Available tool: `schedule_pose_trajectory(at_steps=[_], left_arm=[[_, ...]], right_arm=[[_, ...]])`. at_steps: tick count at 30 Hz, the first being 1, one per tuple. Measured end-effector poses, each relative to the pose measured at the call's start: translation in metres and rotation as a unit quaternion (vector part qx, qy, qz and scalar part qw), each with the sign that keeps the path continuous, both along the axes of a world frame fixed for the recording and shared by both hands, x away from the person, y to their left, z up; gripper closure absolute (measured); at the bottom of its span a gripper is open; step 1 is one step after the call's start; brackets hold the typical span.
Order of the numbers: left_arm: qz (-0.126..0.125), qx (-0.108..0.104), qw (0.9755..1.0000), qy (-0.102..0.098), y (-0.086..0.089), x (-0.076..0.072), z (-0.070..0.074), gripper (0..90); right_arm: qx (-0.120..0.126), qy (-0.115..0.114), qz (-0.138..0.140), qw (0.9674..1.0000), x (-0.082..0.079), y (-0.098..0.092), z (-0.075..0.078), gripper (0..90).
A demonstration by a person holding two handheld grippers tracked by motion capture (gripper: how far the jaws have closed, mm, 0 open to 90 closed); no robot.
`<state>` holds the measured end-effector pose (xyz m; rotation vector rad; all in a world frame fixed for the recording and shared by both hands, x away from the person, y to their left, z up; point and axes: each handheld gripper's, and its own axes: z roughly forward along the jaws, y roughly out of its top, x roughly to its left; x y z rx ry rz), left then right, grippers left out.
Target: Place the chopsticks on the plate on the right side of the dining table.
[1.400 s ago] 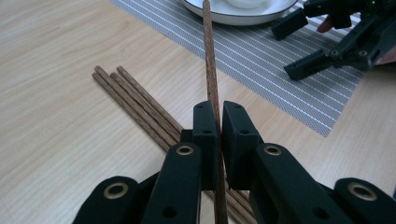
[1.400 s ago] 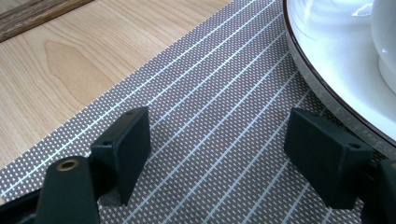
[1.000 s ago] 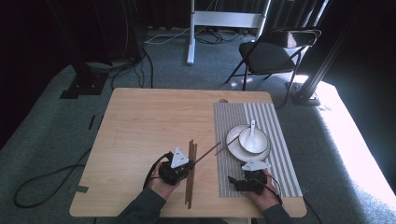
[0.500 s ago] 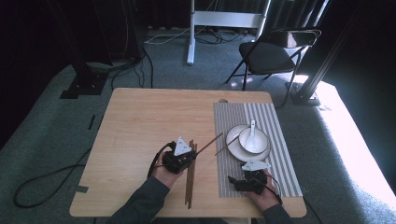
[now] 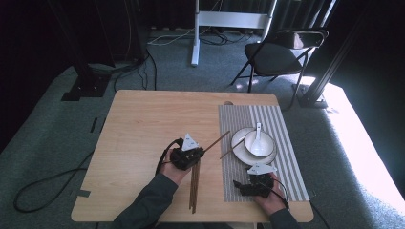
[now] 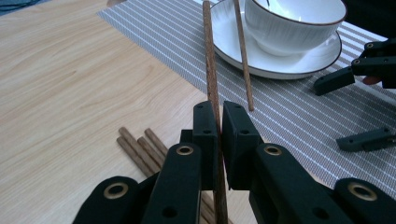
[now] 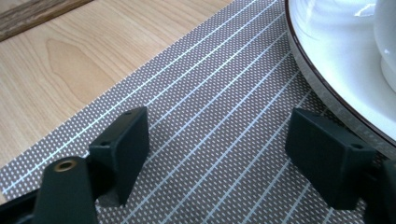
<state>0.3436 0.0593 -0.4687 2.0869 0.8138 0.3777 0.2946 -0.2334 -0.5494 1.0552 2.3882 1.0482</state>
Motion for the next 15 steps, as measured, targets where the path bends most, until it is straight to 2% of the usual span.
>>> schedule_pose_trajectory(at_steps=[9,15], left_arm=[[-0.003,-0.003,1.0,-0.003,-0.009,0.01,0.003,85.1],[-0.007,0.004,1.0,-0.006,-0.017,0.021,0.005,85.2]], right_arm=[[-0.001,-0.001,0.0,1.0,0.0,0.0,0.0,19.8],[-0.002,-0.002,0.001,1.0,0.0,0.0,0.0,19.7]])
